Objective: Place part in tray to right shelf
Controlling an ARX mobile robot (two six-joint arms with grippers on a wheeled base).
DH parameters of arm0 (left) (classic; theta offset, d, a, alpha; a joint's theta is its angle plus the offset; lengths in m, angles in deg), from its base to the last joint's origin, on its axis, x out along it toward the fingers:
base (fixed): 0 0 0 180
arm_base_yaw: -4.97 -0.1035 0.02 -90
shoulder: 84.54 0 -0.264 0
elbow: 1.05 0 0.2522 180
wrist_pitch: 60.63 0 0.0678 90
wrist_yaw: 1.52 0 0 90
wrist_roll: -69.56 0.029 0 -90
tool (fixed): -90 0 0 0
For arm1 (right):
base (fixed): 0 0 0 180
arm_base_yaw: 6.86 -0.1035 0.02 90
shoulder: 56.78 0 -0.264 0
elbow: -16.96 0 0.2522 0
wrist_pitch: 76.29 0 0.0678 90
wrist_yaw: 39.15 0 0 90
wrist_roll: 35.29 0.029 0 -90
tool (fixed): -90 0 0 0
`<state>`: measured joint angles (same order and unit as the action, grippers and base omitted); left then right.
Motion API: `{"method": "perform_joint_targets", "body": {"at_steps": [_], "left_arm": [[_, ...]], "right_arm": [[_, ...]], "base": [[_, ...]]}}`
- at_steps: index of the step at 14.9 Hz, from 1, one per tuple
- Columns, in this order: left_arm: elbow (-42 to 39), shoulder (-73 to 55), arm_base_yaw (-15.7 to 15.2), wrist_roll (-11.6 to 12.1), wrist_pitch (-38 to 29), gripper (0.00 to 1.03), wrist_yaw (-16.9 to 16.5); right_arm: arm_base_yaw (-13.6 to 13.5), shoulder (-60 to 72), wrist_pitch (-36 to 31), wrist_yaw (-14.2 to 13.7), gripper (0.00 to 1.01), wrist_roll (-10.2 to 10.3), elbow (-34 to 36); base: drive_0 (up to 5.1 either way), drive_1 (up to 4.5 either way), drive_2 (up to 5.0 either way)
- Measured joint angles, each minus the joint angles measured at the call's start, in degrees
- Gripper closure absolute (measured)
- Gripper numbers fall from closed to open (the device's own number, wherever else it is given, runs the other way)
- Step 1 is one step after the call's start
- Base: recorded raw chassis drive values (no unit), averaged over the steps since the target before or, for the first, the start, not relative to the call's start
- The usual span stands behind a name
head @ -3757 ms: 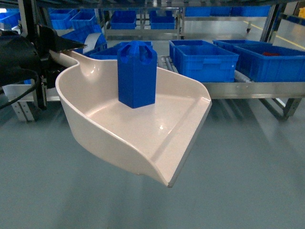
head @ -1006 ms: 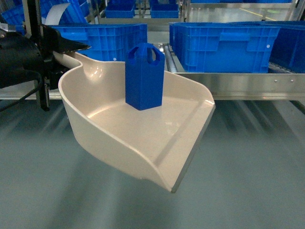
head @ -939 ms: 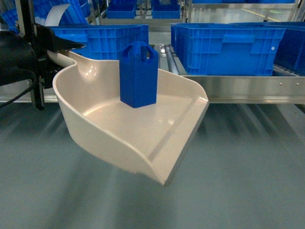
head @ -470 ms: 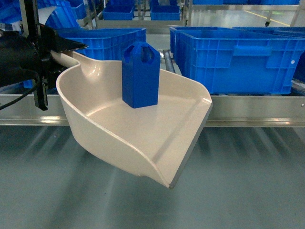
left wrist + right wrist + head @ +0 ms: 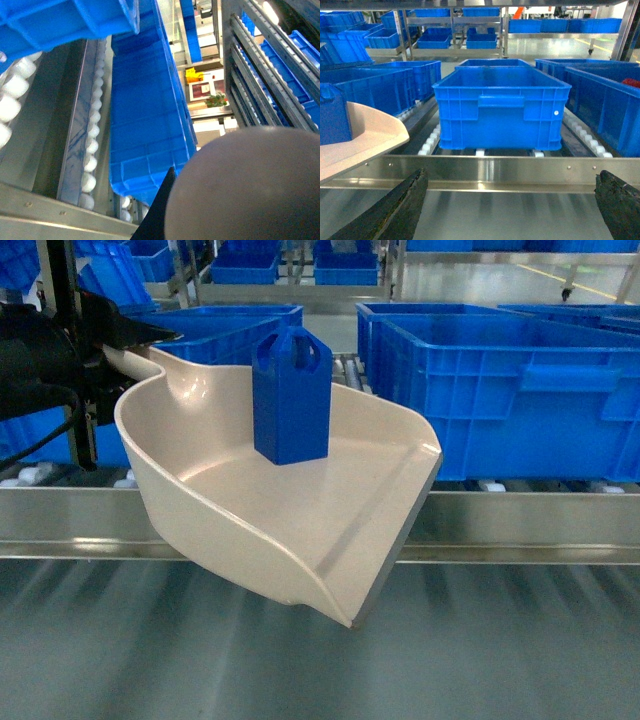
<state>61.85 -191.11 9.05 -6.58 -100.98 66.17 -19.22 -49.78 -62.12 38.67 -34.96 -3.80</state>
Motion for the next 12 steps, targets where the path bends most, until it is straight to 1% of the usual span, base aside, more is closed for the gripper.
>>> {"method": "perform_joint_targets", "body": {"at_steps": [12], "left_arm": [[0.00,-0.07,-0.11,0.00,0.02,0.91,0.00]], "right_arm": [[0.00,0.00,0.04,0.00,0.03,0.00,0.00]], "base": [[0.0,0.00,0.0]]}}
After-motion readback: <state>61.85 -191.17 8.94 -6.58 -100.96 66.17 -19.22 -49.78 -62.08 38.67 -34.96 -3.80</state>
